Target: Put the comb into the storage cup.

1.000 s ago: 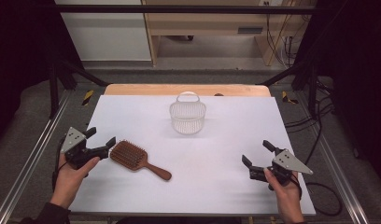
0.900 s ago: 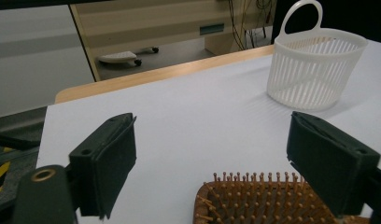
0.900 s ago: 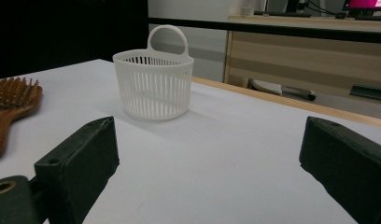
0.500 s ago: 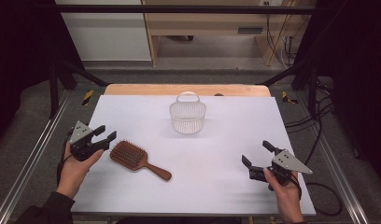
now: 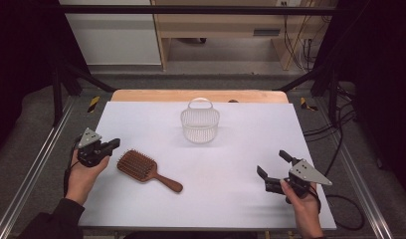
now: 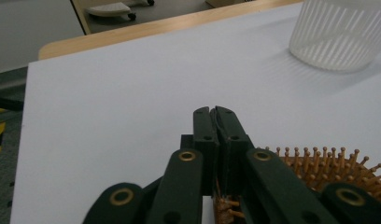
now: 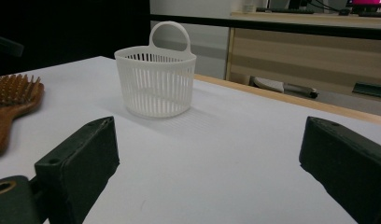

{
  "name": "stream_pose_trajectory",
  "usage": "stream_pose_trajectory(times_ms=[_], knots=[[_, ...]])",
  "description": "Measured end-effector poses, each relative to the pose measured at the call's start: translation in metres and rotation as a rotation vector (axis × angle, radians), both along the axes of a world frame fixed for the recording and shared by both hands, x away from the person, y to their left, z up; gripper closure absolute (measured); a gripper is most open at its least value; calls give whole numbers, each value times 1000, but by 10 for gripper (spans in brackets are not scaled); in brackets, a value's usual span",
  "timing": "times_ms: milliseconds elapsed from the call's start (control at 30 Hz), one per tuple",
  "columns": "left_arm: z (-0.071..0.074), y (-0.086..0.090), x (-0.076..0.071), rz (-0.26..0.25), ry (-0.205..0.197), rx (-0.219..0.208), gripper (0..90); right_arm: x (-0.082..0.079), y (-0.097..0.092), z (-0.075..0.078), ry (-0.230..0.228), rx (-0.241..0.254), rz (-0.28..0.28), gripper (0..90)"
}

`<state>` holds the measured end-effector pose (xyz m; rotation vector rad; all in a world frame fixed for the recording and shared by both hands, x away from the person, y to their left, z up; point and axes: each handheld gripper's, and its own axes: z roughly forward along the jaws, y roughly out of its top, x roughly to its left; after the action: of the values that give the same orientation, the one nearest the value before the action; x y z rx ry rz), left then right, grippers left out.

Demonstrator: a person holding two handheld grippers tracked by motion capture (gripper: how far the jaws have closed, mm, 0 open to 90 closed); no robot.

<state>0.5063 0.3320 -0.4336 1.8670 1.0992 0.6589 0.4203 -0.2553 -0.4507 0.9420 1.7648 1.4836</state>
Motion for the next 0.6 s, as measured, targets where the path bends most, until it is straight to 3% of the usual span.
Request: stream_pose_trajectory(times_ms=[67, 300, 333, 600], knots=[[-3, -1, 3, -1, 13, 29, 900, 0, 1, 0, 1, -1, 3, 49], [-12, 0, 11, 17, 38, 72, 900, 0, 2, 0, 1, -4, 8, 50], [-17, 2, 12, 26, 58, 74, 900, 0, 1, 0, 1, -3, 8, 50], [-32, 6, 9, 12, 104, 119, 900, 0, 2, 0, 2, -3, 14, 50]])
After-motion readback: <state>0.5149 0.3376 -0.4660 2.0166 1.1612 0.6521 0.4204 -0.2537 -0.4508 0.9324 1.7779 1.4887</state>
